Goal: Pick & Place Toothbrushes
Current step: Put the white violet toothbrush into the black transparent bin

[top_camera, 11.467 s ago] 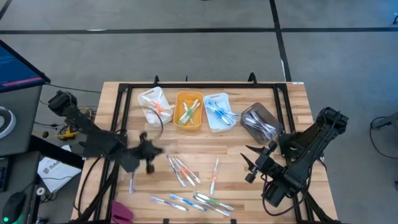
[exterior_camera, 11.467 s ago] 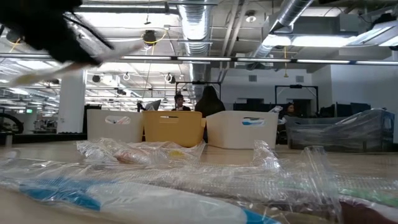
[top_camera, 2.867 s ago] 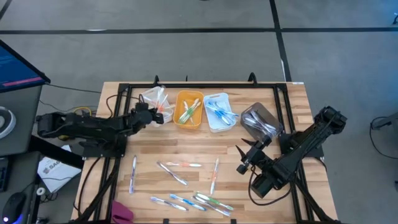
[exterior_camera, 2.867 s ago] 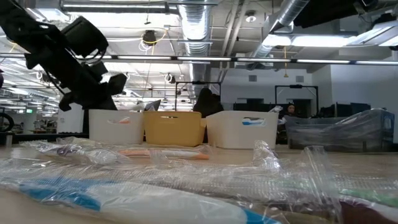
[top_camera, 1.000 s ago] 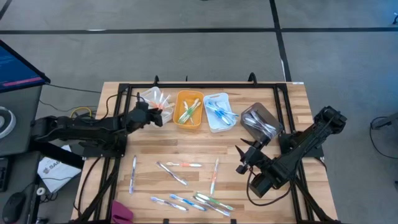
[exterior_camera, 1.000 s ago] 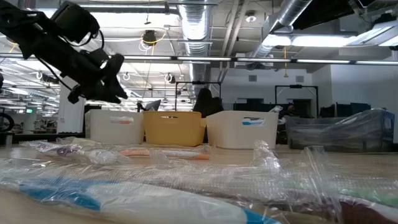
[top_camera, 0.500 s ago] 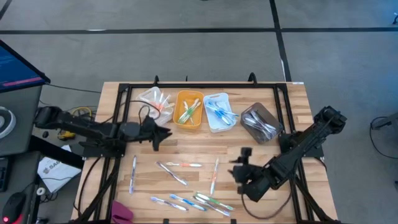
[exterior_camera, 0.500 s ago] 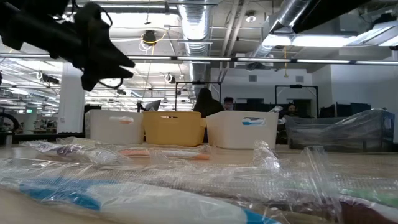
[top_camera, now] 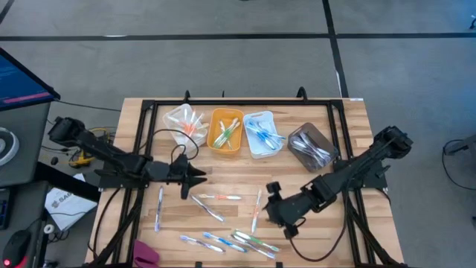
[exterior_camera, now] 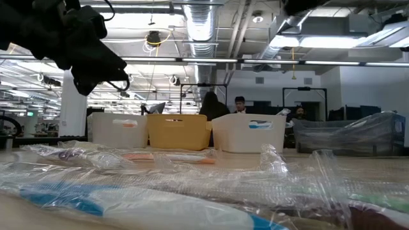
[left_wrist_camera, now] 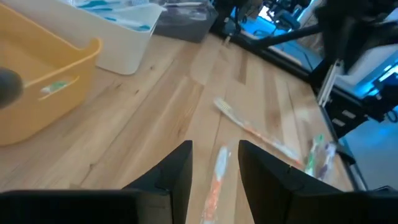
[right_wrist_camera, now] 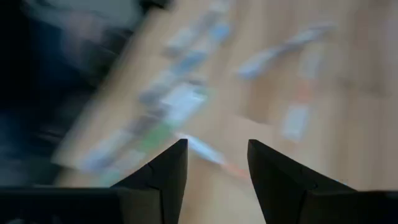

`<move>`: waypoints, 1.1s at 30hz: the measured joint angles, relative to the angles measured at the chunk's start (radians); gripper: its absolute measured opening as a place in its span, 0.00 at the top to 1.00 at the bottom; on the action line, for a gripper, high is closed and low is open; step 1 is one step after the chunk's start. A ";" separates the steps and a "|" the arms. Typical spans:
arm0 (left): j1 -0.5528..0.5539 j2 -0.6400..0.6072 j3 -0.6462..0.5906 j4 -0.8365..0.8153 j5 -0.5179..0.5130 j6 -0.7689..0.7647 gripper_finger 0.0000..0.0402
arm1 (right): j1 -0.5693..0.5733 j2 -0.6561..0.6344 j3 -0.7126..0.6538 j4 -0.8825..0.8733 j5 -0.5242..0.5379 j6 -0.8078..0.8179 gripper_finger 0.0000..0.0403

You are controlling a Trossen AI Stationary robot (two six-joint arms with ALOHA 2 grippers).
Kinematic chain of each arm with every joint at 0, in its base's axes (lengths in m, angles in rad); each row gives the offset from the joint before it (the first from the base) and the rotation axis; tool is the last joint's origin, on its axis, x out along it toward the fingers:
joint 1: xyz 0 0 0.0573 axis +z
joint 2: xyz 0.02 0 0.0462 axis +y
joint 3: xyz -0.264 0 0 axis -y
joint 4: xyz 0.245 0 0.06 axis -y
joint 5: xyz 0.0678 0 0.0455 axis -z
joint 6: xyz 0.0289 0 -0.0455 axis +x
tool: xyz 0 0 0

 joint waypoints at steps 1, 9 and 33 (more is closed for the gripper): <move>-0.001 0.009 0.000 0.004 -0.002 0.000 0.70 | -0.006 0.000 0.000 0.023 -0.068 0.035 0.60; -0.001 0.062 0.000 0.006 -0.006 0.000 0.70 | 0.024 0.022 0.001 0.122 -0.228 0.295 0.60; 0.000 0.078 0.000 0.052 -0.006 -0.002 0.70 | -0.065 0.479 0.423 -0.161 -0.697 0.435 0.60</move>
